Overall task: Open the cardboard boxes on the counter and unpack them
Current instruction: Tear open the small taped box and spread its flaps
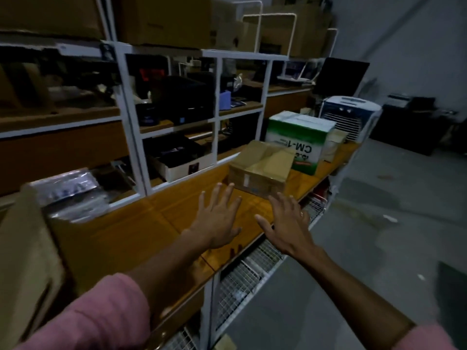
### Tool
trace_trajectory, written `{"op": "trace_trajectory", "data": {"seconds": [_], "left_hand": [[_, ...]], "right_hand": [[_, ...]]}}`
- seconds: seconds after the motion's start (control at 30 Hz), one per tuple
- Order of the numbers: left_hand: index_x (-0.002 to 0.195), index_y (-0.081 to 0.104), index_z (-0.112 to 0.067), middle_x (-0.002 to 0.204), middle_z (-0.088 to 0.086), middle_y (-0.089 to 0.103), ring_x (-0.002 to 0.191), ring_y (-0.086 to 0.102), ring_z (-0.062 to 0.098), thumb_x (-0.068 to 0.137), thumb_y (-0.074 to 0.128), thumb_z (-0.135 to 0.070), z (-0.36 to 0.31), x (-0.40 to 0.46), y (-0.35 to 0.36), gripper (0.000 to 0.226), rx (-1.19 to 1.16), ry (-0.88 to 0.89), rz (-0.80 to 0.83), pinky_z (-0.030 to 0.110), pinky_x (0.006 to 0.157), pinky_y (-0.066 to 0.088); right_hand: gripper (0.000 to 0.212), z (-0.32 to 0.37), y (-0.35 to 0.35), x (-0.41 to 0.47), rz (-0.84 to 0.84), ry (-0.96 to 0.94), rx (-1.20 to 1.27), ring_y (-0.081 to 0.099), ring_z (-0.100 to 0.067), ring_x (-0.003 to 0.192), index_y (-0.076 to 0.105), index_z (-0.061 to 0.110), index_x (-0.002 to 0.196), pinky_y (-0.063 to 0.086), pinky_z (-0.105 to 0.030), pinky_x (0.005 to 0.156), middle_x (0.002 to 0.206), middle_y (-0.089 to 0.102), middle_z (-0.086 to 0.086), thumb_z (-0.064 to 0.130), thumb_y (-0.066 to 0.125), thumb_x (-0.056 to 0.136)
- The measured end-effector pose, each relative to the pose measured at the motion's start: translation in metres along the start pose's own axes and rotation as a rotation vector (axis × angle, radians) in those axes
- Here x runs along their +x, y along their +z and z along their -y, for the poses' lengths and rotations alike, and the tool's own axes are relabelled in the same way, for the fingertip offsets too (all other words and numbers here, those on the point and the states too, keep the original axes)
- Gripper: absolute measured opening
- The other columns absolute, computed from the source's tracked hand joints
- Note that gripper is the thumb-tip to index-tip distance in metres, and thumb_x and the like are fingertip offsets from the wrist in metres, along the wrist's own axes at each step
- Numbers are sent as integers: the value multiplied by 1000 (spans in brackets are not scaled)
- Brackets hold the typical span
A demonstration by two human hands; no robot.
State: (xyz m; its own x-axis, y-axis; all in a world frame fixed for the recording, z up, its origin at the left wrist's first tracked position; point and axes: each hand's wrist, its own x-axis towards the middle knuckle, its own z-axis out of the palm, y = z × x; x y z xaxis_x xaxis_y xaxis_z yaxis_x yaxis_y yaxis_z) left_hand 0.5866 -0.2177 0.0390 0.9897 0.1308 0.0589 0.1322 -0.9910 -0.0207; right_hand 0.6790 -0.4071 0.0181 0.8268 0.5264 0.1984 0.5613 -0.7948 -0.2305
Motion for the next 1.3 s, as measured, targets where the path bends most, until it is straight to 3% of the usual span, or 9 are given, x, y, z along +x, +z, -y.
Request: {"op": "trace_trajectory", "data": {"seconds": [0.1, 0.43, 0.7, 0.87, 1.07, 1.3], "left_hand": [[160, 6, -26, 167, 4, -22, 152, -22, 34, 98, 45, -59, -6, 23, 17, 80, -5, -2, 7, 64, 119, -1], [161, 4, -26, 168, 5, -20, 153, -21, 35, 99, 42, -61, 1, 129, 80, 81, -69, 9, 104, 64, 119, 1], [159, 12, -23, 169, 9, -1, 154, -2, 37, 99, 43, -60, 22, 254, 125, 77, -118, 30, 109, 59, 120, 12], [158, 15, -20, 168, 9, 8, 153, 5, 35, 99, 42, -61, 27, 311, 162, 77, -150, 24, 138, 54, 120, 16], [160, 6, -16, 169, 9, -5, 154, 0, 34, 100, 46, -57, 27, 361, 186, 83, -241, 68, 149, 53, 122, 12], [160, 12, -16, 169, 8, -1, 155, -2, 31, 100, 50, -52, 36, 394, 200, 79, -287, 112, 120, 51, 123, 9]], "right_hand": [[92, -25, 14, 4, 24, 46, 48, 6, -31, 155, 22, 29, 158, 14, -64, 119, 168, 15, -4, 85, 7, 85], [83, -69, 61, 75, 129, 70, 87, 1, -27, 156, 19, 30, 159, 7, -63, 120, 169, 8, -1, 79, 19, 92], [80, -103, 114, 193, 212, 140, 83, 5, -32, 155, 16, 30, 160, 10, -62, 120, 170, 8, -2, 76, 22, 94], [68, -118, 148, 252, 273, 193, 107, 1, -34, 155, 19, 30, 159, 12, -65, 118, 170, 3, 1, 65, 27, 101], [67, -144, 175, 316, 270, 270, 82, -12, -46, 152, 12, 33, 161, 16, -71, 114, 169, -13, 5, 62, 28, 102], [61, -161, 189, 356, 331, 303, -10, -6, -40, 154, 13, 32, 159, 12, -65, 118, 170, 2, -1, 52, 32, 105]]}}
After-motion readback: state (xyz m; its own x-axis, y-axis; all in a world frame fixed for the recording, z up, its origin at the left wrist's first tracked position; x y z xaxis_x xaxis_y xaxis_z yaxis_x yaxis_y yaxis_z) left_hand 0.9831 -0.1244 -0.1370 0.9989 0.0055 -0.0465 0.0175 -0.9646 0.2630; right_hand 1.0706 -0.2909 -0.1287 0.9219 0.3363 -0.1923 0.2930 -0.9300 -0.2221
